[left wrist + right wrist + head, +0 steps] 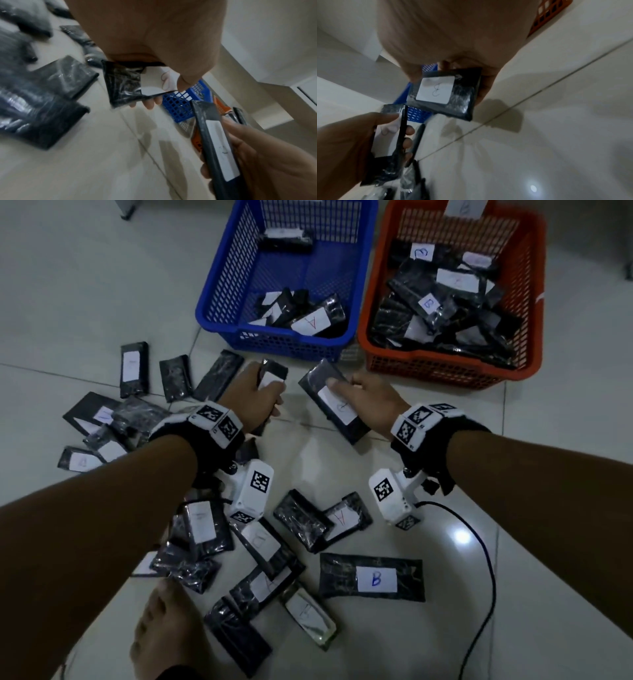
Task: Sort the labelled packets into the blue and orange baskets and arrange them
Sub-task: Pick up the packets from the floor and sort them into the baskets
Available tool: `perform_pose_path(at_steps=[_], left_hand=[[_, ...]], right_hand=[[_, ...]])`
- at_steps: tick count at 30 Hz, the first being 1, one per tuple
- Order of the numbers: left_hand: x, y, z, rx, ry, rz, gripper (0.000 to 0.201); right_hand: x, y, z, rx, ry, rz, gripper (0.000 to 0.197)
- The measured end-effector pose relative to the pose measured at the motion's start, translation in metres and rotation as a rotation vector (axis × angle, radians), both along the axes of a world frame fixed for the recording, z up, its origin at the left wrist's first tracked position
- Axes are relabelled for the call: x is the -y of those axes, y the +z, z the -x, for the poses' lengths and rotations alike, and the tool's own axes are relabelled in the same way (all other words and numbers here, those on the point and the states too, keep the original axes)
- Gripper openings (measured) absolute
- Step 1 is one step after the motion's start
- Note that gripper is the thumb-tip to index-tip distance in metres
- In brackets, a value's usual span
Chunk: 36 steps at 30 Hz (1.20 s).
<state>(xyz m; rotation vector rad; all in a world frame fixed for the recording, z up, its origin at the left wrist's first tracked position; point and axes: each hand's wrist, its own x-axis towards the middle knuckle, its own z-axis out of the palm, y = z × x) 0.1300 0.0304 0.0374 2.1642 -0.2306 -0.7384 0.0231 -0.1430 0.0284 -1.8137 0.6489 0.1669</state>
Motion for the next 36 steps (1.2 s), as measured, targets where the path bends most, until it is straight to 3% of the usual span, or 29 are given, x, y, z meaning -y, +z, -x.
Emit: perform_pose_path(at_steps=[2, 8, 11, 14, 17, 24, 27, 31, 36], left_hand=[[0.007, 0.014, -0.015, 0.088, -0.121, -0.043, 0.027], [0.035, 0.047, -0.051, 0.561, -0.513, -0.161, 0.034], [0.074, 0.054, -0.058, 0.661, -0.589, -0.131, 0.028], [0.124, 0.057, -0.057, 0.696, -0.639, -0.077, 0.019], [0.171, 0.06, -0.05, 0.747, -0.75, -0.067, 0.027], [0.253, 0.072, -0.041, 0.986, -0.835, 0.021, 0.055], [0.27, 0.064, -0.043, 1.08, -0.91, -0.015, 0.059], [0.26, 0.058, -0.029, 1.106, -0.869, 0.015, 0.051], [0.193, 0.049, 0.015, 1.044, -0.799, 0.049, 0.029]], right_hand=[[0.002, 0.009, -0.003, 0.08, 0.032, 0.129, 0.03], [0.031, 0.051, -0.011, 0.275, 0.116, 0.709, 0.021], [0.063, 0.067, -0.009, 0.303, -0.005, 0.936, 0.023], [0.104, 0.074, 0.003, 0.266, -0.082, 1.031, 0.027], [0.138, 0.077, 0.02, 0.181, -0.098, 1.061, 0.031], [0.184, 0.05, 0.027, 0.052, -0.207, 0.803, 0.041], [0.191, 0.042, 0.021, -0.035, -0.157, 0.868, 0.053], [0.184, 0.047, 0.025, 0.016, -0.129, 0.981, 0.052], [0.145, 0.052, 0.045, 0.208, 0.019, 0.967, 0.04]])
